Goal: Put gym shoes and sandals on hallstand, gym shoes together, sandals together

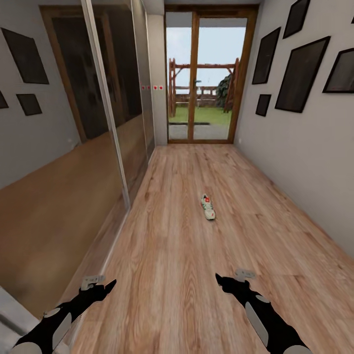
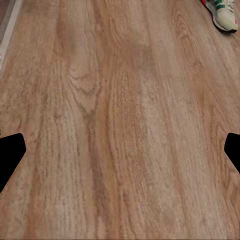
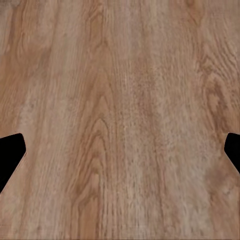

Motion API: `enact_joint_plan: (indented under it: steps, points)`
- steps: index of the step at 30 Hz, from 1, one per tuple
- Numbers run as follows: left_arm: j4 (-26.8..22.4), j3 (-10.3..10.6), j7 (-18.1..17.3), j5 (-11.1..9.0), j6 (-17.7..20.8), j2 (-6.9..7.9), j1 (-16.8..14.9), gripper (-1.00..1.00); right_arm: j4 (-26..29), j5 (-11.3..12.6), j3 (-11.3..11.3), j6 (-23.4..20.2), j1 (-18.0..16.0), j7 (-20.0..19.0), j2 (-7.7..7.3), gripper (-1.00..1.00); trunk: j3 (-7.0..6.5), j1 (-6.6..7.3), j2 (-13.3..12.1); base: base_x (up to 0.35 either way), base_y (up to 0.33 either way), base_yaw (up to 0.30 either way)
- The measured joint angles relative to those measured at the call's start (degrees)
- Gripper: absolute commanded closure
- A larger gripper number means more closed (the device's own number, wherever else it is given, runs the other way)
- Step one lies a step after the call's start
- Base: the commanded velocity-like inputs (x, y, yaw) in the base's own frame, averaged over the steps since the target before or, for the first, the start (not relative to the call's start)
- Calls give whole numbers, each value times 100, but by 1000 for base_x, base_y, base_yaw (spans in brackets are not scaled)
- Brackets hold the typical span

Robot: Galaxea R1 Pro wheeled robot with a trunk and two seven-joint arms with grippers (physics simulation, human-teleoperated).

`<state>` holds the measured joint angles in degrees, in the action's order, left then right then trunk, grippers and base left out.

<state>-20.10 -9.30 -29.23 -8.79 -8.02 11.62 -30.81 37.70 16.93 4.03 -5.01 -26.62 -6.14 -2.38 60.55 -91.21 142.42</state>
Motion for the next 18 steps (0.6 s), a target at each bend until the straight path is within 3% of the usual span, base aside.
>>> enact_joint_plan:
  steps: [18]
  points:
    - [4, 2, 0, 0, 0, -1, 0, -100, -3, 0, -1, -1, 0, -1, -1, -100, 0, 0, 0, 343, 21, -7]
